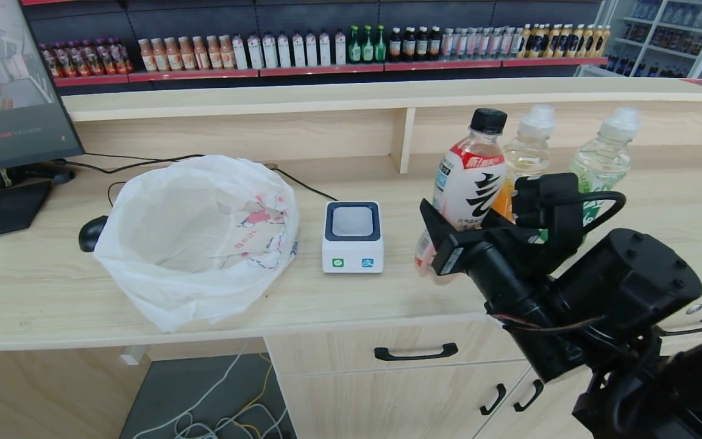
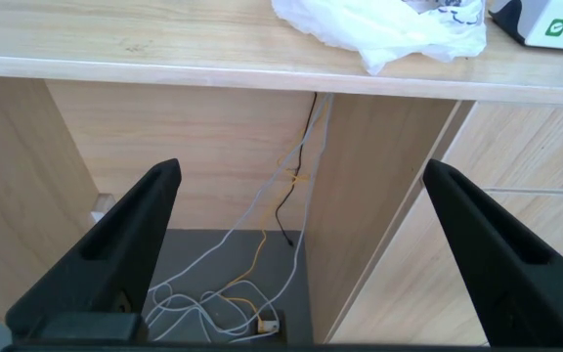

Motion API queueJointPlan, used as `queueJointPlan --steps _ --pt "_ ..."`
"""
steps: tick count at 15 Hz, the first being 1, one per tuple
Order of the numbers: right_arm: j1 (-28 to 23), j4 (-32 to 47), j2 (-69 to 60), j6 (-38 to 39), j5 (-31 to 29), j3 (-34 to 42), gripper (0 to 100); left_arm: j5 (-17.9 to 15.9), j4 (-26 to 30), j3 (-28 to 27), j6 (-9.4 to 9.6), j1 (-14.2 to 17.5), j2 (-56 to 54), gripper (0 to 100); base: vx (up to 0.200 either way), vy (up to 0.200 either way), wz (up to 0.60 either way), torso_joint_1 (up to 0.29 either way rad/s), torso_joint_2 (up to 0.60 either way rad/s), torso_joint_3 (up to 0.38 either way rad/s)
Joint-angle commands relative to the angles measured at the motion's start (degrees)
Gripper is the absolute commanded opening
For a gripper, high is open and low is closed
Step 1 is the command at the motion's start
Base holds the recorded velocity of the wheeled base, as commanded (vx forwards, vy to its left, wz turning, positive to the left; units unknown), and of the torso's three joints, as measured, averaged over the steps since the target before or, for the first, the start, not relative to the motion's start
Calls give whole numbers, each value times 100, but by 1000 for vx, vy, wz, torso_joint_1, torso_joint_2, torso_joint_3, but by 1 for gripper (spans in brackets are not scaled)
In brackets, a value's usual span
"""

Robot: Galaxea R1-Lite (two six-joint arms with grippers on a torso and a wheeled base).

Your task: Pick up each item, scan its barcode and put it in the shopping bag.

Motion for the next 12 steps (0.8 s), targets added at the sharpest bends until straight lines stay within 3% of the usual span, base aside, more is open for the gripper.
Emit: queueJointPlan --steps 1,8,12 --pt "301 2 -469 46 -1 449 0 4 -1 5 -2 1 0 100 0 0 0 0 0 0" --pt "380 2 -1919 90 -1 1803 0 4 -1 5 -2 1 0 100 0 0 0 0 0 0" --pt "538 2 -2139 292 43 1856 0 4 -1 -4 -2 1 0 100 0 0 0 0 0 0"
